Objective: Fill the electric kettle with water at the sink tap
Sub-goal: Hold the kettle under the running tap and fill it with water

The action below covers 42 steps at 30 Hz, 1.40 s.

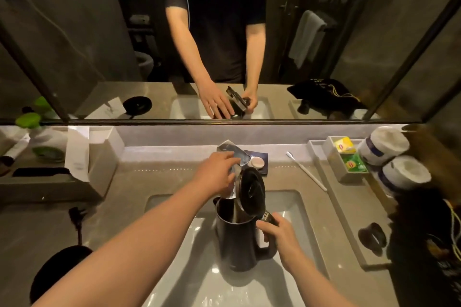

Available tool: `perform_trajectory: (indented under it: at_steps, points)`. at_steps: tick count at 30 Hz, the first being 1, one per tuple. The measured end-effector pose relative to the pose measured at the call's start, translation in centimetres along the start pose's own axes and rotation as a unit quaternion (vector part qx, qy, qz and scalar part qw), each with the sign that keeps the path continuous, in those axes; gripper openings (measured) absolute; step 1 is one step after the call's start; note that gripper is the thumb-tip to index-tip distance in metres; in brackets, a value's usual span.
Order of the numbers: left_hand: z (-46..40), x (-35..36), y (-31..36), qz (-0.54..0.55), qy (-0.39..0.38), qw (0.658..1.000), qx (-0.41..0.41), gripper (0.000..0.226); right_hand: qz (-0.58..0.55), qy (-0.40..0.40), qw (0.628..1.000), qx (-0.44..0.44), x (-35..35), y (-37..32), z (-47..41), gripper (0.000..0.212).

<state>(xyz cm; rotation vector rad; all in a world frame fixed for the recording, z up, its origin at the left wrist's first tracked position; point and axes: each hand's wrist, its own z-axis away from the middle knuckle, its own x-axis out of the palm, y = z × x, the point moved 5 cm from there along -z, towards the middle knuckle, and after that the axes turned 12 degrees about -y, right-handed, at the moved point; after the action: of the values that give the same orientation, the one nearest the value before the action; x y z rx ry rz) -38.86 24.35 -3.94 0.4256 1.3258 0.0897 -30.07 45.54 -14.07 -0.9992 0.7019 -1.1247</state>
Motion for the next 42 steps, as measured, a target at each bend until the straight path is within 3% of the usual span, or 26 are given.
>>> perform_trajectory:
  at_steps: [7,14,18,24,33,42]
  points:
    - [-1.7,-0.5,0.4,-0.086,0.050,0.995,0.026,0.042,-0.024,-0.012,1.000,0.007,-0.5,0.2,-0.9,0.021]
    - [-2.7,-1.2,0.8,-0.107,0.085,0.990,0.029,0.036,-0.036,-0.020,0.999,0.001,-0.8,-0.1,-1.6,0.033]
    - [-2.7,-2.5,-0.1,-0.017,0.103,0.995,0.003,0.013,-0.042,-0.023,0.999,-0.004,-0.7,-0.1,-2.0,0.029]
    - [-2.5,-2.9,-0.9,0.080,0.055,0.995,-0.011,0.009,-0.044,-0.019,0.999,-0.001,-0.2,-0.4,-2.4,0.030]
    - [-0.8,-1.7,-1.9,0.106,0.037,0.994,0.014,0.037,-0.044,-0.025,0.999,0.004,0.0,-0.6,-2.1,0.018]
    - [-0.4,-1.2,-1.9,0.109,0.017,0.993,0.029,0.052,-0.039,-0.026,0.999,0.011,0.2,-0.9,-1.8,0.022]
